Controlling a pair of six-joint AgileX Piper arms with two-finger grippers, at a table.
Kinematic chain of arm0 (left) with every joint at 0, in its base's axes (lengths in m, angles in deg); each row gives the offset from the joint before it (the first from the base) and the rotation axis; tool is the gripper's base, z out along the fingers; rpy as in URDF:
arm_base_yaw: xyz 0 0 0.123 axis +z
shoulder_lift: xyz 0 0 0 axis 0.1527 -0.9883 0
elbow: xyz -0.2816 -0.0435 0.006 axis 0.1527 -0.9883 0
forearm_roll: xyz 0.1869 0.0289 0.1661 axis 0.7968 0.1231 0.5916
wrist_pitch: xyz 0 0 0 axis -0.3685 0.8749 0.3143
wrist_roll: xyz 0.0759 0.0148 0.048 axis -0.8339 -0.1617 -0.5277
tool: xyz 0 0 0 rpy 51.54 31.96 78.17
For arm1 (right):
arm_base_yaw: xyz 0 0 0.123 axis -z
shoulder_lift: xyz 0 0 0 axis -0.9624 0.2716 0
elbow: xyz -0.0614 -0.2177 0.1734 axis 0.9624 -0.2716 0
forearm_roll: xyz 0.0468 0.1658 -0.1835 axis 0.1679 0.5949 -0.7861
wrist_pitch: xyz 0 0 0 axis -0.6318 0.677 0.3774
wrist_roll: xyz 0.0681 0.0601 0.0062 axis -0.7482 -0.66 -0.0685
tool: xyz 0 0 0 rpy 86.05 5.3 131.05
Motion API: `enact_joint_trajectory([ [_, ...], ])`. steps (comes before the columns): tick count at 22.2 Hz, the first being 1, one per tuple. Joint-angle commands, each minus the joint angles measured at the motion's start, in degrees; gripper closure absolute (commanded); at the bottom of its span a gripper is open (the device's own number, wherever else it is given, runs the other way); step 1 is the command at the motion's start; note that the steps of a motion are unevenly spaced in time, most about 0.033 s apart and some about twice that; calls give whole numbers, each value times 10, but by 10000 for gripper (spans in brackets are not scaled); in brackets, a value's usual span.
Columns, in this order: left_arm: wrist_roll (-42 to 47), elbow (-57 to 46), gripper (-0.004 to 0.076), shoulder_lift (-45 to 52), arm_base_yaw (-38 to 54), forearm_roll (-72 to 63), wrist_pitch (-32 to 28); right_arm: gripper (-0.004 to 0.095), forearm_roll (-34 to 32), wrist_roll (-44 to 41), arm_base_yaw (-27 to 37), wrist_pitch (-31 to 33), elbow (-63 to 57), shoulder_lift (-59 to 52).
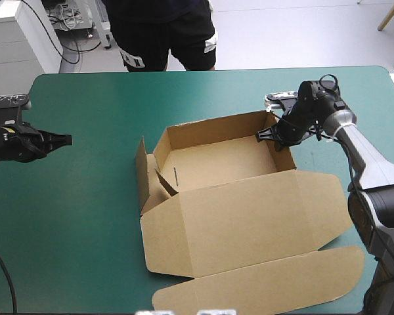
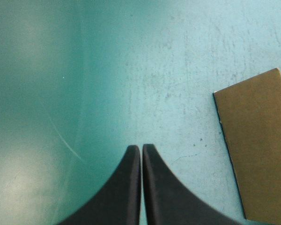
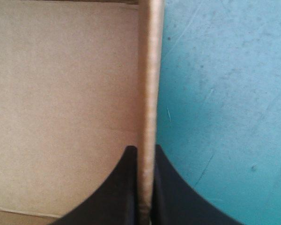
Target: Fold the box
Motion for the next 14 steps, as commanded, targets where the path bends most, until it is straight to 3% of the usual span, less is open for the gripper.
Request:
enact_joint_trajectory([
  [1,0,18,731,18,2,-8,-32,928,52,9,26,-1,27,-62],
  [4,0,18,693,16,2,-10,-41,928,84,22,82,0,26,-109],
  [6,0,18,572,6,2,-14,-30,928,103,39,109,0,26,-141],
  [8,0,18,368,-10,2,-20,-15,928,114,49,125,0,26,-171],
  [9,4,18,223,-18,2,-33,-8,929,115,51,130,0,26,-185],
  [10,4,18,153,-24,2,-43,-5,929,116,51,133,0,26,-193],
  [12,4,18,68,-33,2,-63,-4,929,117,51,137,0,26,-206],
  [14,4,18,47,-39,2,-88,-4,929,117,51,137,0,26,-214],
])
